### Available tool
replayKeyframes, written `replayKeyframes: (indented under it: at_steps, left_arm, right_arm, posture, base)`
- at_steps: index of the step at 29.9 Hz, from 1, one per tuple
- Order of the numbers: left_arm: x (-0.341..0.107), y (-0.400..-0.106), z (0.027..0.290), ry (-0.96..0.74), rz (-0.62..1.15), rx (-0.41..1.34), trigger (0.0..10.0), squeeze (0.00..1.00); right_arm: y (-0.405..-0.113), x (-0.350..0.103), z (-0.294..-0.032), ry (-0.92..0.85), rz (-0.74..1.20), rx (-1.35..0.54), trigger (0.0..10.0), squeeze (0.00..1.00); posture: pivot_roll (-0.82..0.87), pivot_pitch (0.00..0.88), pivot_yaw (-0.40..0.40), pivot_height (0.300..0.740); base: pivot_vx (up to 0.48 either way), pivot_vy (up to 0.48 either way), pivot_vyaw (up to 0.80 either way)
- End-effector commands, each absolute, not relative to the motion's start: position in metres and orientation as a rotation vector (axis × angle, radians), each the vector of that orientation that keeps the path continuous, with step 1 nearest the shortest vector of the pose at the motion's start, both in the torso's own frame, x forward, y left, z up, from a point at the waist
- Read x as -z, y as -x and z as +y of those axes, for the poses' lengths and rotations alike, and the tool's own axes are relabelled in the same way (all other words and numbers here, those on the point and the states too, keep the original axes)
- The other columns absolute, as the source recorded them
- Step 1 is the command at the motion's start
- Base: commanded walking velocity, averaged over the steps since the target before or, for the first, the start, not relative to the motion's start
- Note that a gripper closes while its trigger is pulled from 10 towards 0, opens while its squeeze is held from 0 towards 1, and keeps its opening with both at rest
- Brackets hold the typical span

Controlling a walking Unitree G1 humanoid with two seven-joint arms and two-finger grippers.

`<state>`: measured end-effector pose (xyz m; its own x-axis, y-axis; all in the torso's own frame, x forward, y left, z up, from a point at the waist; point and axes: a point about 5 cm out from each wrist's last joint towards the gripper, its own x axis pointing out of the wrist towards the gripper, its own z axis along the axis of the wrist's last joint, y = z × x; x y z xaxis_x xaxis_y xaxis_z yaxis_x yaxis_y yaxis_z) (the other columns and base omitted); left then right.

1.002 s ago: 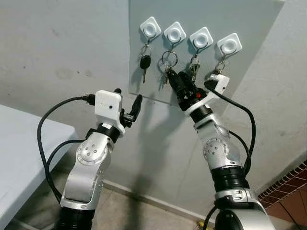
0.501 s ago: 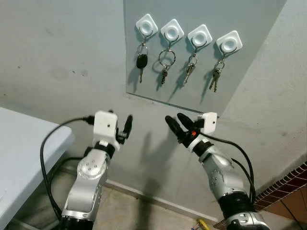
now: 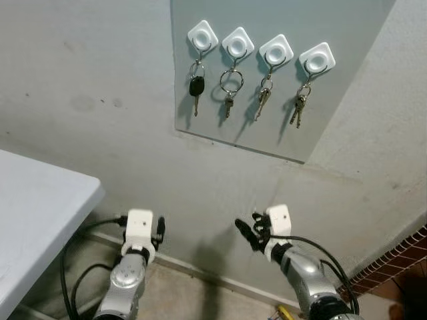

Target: Hang keys on a hook

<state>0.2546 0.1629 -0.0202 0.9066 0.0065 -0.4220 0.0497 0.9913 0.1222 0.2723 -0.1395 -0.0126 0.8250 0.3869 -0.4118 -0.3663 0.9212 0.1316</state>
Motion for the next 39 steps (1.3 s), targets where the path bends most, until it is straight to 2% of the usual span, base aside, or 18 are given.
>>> replayKeyframes:
  at_steps: [1, 9, 10, 13, 17, 21, 31, 39]
  left_arm:
    - [0.03, -0.247, 0.164, -0.218, 0.479, 0.056, 10.0, 0.0]
    - [0.037, -0.242, 0.163, -0.216, 0.508, 0.073, 10.0, 0.0]
    - [0.057, -0.222, 0.168, -0.09, 0.665, -0.008, 10.0, 0.0]
    - [0.075, -0.198, 0.167, -0.049, 0.803, -0.026, 10.0, 0.0]
    - [0.078, -0.192, 0.167, -0.061, 0.824, -0.015, 10.0, 0.0]
    - [0.087, -0.172, 0.175, -0.033, 0.883, -0.057, 10.0, 0.0]
    - [0.094, -0.154, 0.182, 0.005, 0.909, -0.084, 10.0, 0.0]
    - [0.09, -0.163, 0.184, -0.007, 0.88, -0.081, 10.0, 0.0]
  right_arm:
    - [-0.264, 0.023, -0.15, 0.015, 0.507, -0.344, 10.0, 0.0]
    - [-0.259, 0.029, -0.152, 0.044, 0.539, -0.336, 10.0, 0.0]
    - [-0.233, 0.051, -0.165, 0.119, 0.671, -0.282, 10.0, 0.0]
    - [-0.201, 0.072, -0.174, 0.155, 0.809, -0.256, 10.0, 0.0]
    - [-0.19, 0.077, -0.178, 0.156, 0.855, -0.231, 10.0, 0.0]
    - [-0.166, 0.089, -0.19, 0.157, 0.957, -0.169, 10.0, 0.0]
    - [-0.157, 0.093, -0.191, 0.151, 0.99, -0.154, 10.0, 0.0]
    - [-0.166, 0.09, -0.185, 0.151, 0.969, -0.174, 10.0, 0.0]
  posture:
    - [-0.06, 0.0, -0.034, 0.728]
    - [-0.06, 0.0, -0.034, 0.728]
    - [-0.07, 0.0, -0.027, 0.728]
    - [-0.08, 0.0, -0.021, 0.728]
    - [-0.08, 0.0, -0.021, 0.728]
    - [-0.09, 0.0, -0.011, 0.728]
    - [-0.1, 0.0, -0.009, 0.728]
    - [-0.1, 0.0, -0.012, 0.728]
  base:
    - [0.0, 0.0, 0.0]
    - [0.0, 0.0, 0.0]
    - [0.0, 0.0, 0.0]
    - [0.0, 0.0, 0.0]
    - [0.0, 0.0, 0.0]
    - [0.0, 0.0, 0.0]
    - [0.0, 0.0, -0.52]
    - [0.0, 0.0, -0.73]
